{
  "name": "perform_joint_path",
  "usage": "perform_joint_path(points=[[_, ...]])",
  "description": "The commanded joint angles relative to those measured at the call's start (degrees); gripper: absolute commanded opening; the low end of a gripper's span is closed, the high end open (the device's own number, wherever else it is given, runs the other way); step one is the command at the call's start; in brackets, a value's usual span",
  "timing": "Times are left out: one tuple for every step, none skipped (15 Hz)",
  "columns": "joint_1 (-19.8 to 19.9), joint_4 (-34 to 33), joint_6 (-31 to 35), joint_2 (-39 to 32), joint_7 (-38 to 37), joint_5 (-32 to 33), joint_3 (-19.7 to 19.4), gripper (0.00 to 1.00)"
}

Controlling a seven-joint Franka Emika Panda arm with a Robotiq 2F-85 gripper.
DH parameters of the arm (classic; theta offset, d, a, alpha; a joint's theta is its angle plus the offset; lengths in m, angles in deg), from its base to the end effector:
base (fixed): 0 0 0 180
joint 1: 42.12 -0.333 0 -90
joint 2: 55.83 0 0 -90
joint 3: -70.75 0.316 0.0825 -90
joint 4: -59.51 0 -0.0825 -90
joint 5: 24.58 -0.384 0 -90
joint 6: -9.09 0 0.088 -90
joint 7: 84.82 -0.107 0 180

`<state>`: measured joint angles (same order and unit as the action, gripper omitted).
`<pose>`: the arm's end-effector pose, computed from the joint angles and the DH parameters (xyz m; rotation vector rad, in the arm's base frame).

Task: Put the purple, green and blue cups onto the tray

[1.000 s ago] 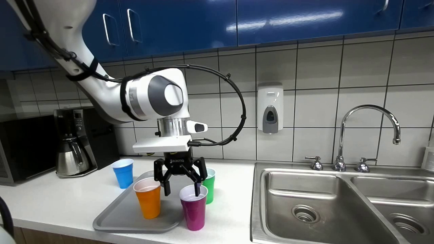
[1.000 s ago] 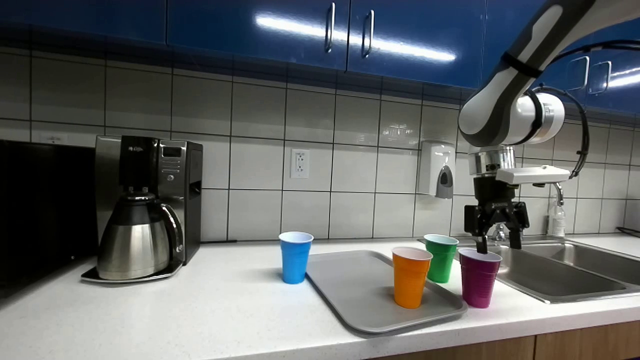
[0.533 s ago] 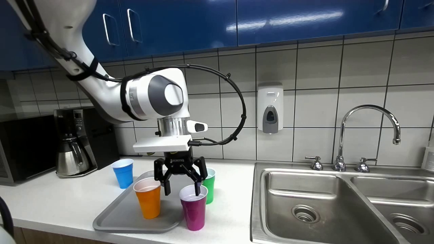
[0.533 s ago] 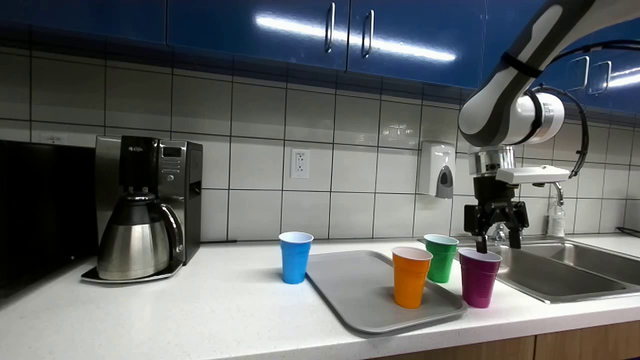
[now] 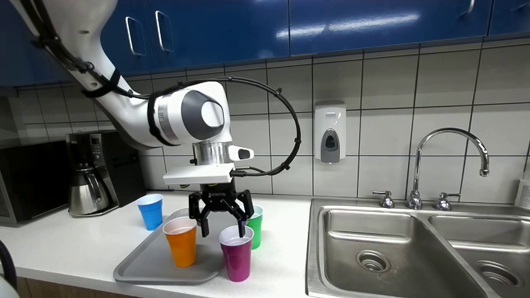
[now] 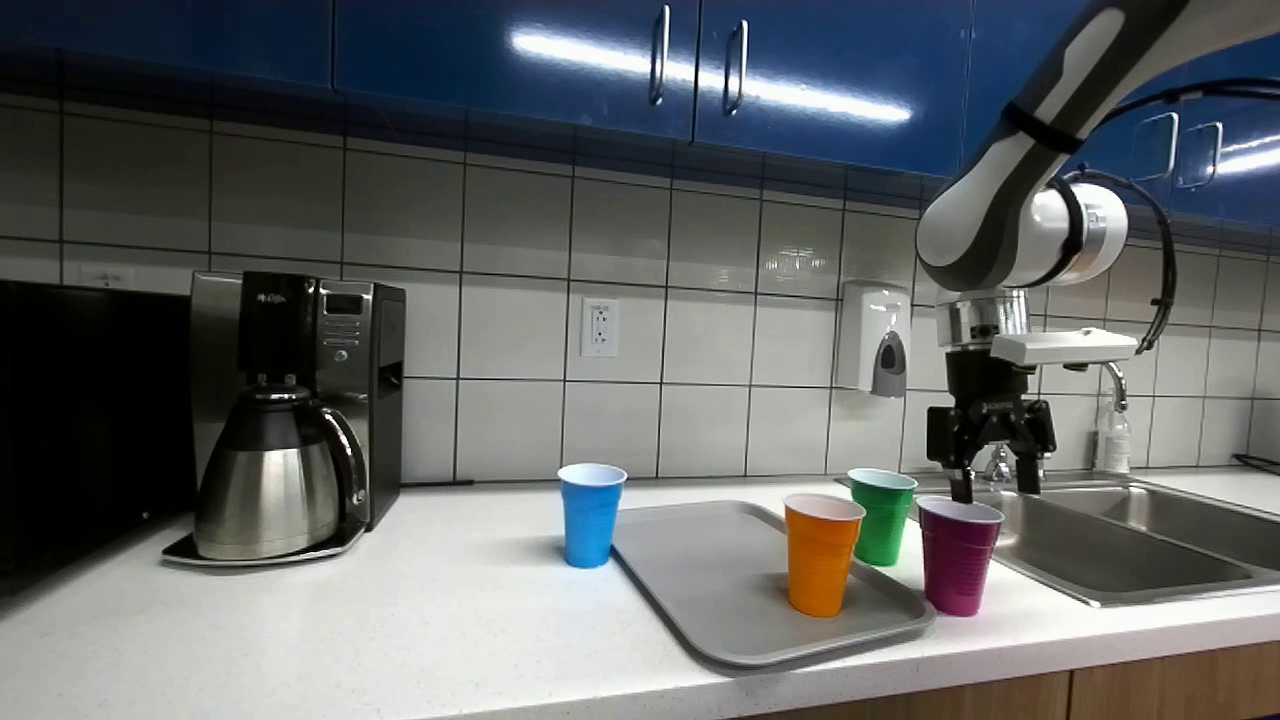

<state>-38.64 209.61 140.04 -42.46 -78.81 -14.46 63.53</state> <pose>0.4000 -0.0779 0.3205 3.0531 0.0697 -0.1737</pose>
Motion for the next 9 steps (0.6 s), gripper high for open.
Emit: perform_joint_path(points=[[0.74, -0.08, 0.14, -0.15, -0.24, -0.18, 0.88, 1.00], [0.52, -0.56, 0.38, -0.84, -0.50, -0.77, 0.95, 1.00], [0.44, -0.94, 0.74, -1.33, -0.77, -0.78, 1.08, 1.00], [0.32, -1.28, 0.69, -1.73, -0.76, -0.96, 1.15, 1.00], [0.21, -1.61, 0.85, -2.14, -0.79, -0.93, 1.27, 1.00], [0.14, -1.84, 0.96, -2.53, -0.75, -0.94, 1.34, 1.00], [0.01, -2.27, 0.80, -3.15, -0.55, -1.16, 1.45, 1.00], [-0.04, -2.63, 1.00, -3.79, -0.73, -1.00, 1.69, 1.00], [-0.12, -2.98, 1.13, -4.38, -0.80, -0.97, 1.84, 1.00]])
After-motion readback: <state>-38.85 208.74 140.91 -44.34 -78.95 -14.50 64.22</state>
